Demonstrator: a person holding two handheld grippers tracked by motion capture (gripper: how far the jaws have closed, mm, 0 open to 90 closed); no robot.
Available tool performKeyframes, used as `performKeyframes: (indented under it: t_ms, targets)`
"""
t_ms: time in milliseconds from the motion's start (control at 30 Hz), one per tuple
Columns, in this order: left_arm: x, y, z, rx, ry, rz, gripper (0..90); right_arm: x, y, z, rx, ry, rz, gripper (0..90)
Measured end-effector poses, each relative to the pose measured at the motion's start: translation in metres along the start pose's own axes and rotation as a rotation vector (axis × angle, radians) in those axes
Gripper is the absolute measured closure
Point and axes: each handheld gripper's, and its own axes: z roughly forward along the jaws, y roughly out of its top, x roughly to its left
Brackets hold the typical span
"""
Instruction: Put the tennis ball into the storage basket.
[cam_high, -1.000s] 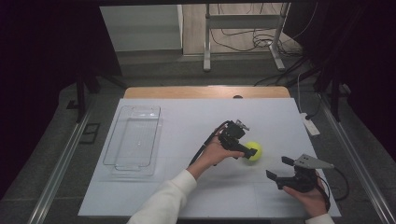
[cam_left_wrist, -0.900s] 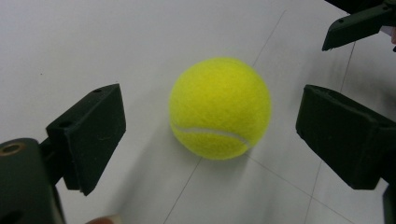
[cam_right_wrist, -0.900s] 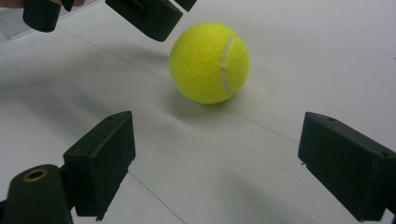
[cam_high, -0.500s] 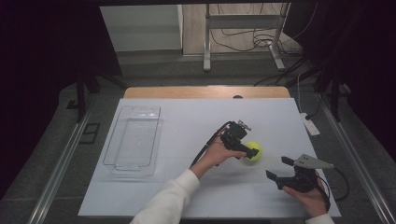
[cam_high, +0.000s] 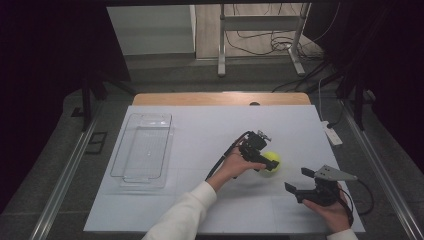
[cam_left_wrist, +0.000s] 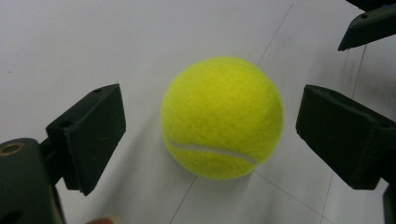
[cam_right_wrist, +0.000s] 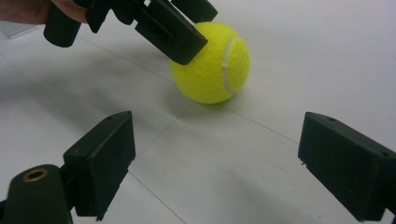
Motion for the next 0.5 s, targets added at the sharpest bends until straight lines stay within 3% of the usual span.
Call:
performKeyframes:
  t_ms: [500]
  targets:
    - [-0.0006, -0.0003, 0.009, 0.012, -0.004, 0.001, 11.1, -0.0002, -0.0001, -0.0003, 0.0, -0.001, 0.0, 11.7]
